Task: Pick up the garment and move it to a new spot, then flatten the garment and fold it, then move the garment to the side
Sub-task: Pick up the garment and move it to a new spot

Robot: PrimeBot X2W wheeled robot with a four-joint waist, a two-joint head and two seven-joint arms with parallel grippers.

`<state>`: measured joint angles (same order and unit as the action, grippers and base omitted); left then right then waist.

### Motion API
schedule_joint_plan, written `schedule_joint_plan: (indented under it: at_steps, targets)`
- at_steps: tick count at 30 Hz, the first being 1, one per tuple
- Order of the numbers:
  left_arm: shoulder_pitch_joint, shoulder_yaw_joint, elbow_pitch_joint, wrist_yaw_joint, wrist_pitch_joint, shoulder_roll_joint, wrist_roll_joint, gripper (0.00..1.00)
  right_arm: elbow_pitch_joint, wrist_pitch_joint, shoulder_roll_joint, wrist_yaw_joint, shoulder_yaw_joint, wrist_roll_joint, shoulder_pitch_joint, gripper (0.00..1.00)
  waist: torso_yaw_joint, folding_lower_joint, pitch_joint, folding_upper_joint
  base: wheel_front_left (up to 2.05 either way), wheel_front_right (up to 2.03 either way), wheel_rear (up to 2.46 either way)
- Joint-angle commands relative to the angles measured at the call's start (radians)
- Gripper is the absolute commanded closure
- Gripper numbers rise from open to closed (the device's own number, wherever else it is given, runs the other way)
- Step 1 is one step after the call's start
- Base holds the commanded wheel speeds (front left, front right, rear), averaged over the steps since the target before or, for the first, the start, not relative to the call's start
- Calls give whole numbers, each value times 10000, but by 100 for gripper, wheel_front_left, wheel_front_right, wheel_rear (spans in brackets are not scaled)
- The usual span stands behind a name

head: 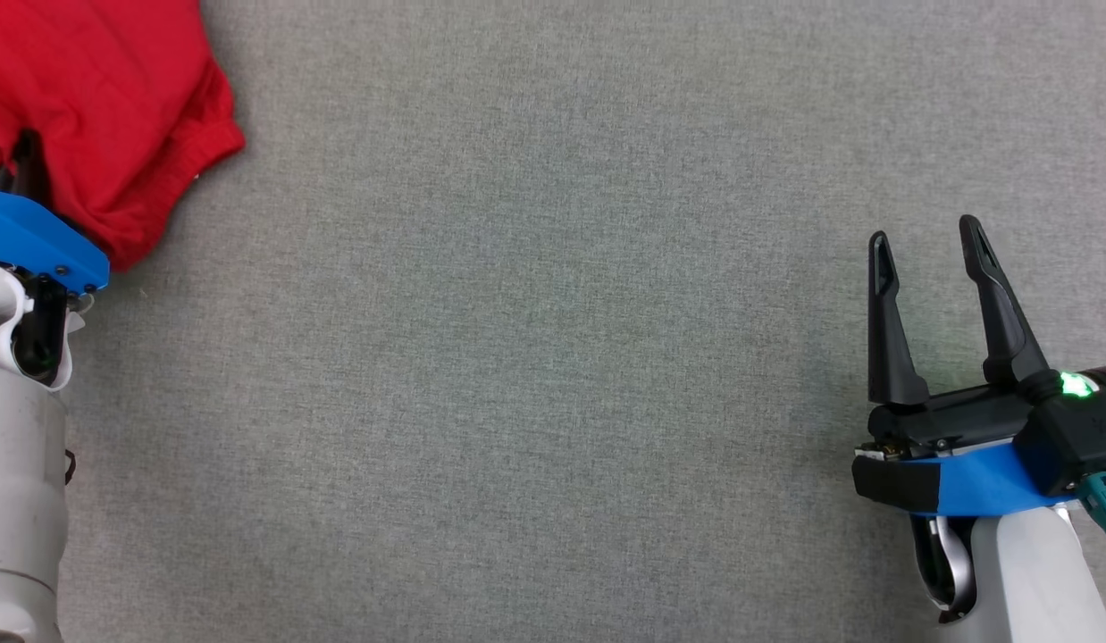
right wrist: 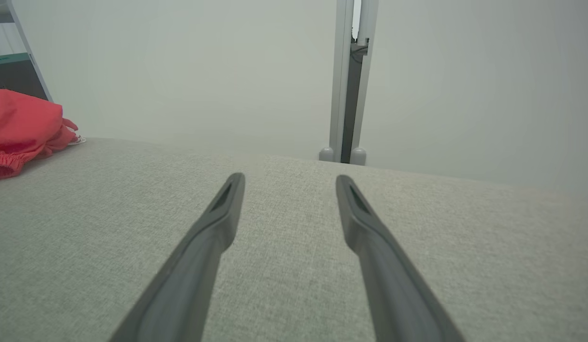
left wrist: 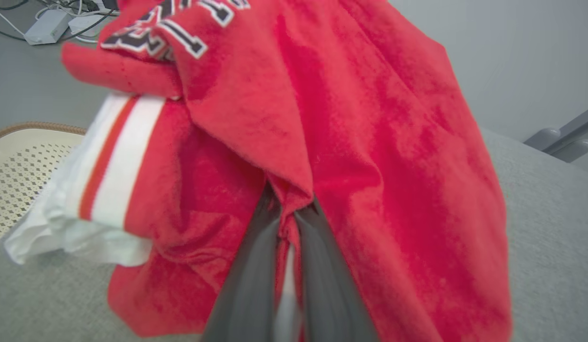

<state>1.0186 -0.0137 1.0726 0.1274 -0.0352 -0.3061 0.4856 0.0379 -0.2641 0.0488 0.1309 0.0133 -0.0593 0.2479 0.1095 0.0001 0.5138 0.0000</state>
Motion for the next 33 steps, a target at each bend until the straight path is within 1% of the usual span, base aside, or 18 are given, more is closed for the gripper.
schedule_joint_plan:
  at_steps: [1,5,11,16,19,21,26,29,33]
  targets:
    - [108,81,-24,43,-162,-97,40,100,-33,-7,28,-2,-3,64,31,0,-39,-1,-129,0,0,0,0]
    - [125,506,-281,42,-646,-211,-1,100,-147,-7,26,-2,11,189,-84,0,-107,-1,-477,0,0,0,0]
    - [292,1093,-922,44,-1142,-442,242,100,-316,-7,26,-2,-14,485,-350,0,-302,-1,-1190,0,0,0,0]
    - [550,1763,-2015,43,-1344,-601,353,100,-404,-7,26,-2,49,728,-605,0,-527,-1,-1734,0,0,0,0]
    - [763,2201,-2951,43,-1260,-694,396,100,-453,-7,26,-2,62,912,-760,0,-704,-1,-2005,0,0,0,0]
    - [836,2554,-3674,43,-1098,-658,461,100,-481,-7,28,-2,59,1056,-847,0,-851,-1,-2161,0,0,0,0]
    - [1085,3336,-5506,43,-429,-783,714,100,-533,-7,23,-2,-60,1431,-943,0,-1454,-1,-2433,0,0,0,0]
    - [1233,3603,-6432,44,-66,-703,839,100,-581,-7,25,-3,-160,1665,-952,0,-1939,-1,-2518,0,0,0,0]
    - [1366,3947,-7410,42,326,-342,976,100,-620,-8,26,-1,-239,1900,-983,0,-2631,-1,-2607,0,0,0,0]
